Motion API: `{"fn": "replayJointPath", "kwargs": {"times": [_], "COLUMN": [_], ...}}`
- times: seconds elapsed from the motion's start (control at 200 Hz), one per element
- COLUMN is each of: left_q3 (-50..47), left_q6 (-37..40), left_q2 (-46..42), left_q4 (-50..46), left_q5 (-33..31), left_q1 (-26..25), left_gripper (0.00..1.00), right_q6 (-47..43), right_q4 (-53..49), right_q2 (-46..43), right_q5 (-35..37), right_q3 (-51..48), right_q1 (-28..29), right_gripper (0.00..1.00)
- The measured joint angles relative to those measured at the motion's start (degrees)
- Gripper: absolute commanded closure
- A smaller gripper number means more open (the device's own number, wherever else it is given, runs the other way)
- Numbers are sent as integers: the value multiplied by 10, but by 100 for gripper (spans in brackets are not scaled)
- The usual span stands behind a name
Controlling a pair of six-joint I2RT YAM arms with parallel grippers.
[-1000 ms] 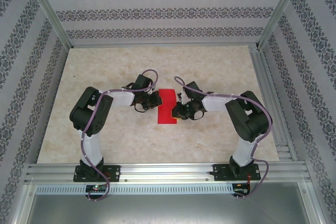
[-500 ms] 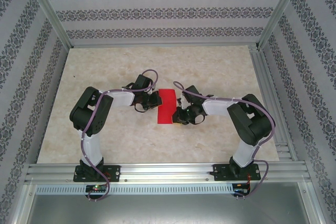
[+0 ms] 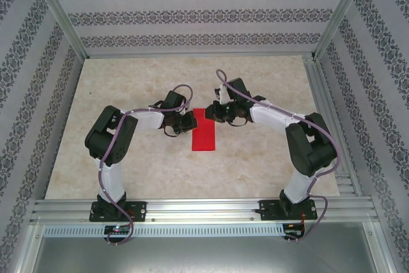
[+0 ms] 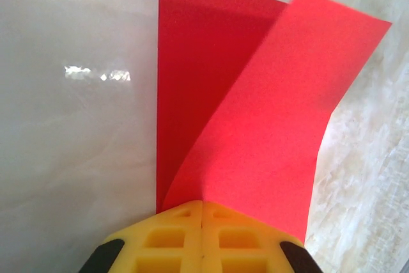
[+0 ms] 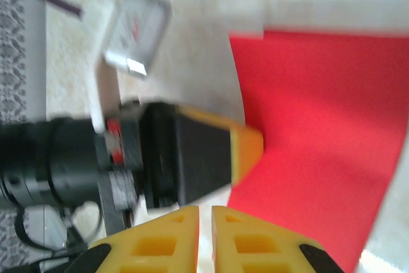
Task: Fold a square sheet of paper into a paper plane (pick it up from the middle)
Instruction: First fold in half a square sheet of paper at the center of the table.
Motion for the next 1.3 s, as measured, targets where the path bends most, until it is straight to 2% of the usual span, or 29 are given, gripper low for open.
{"fn": "replayJointPath", "kwargs": {"times": [0.235,0.574,1.299], "left_q3": [1,1,1], "left_q6": [2,5,12], "left_q2": [0,0,0], "left_q4": [-3,-3,-3], "left_q5": [0,-4,-4], "left_q1": [0,-2,-2], "left_gripper": [96,96,96], "right_q6": [-2,-7,7], "right_q4": [8,7,31], "right_q2": [108,171,187], "right_q5": [19,45,44], "right_q3": [64,75,90], "right_q1": [-11,-34,-48], "right_gripper": [86,87,86]}}
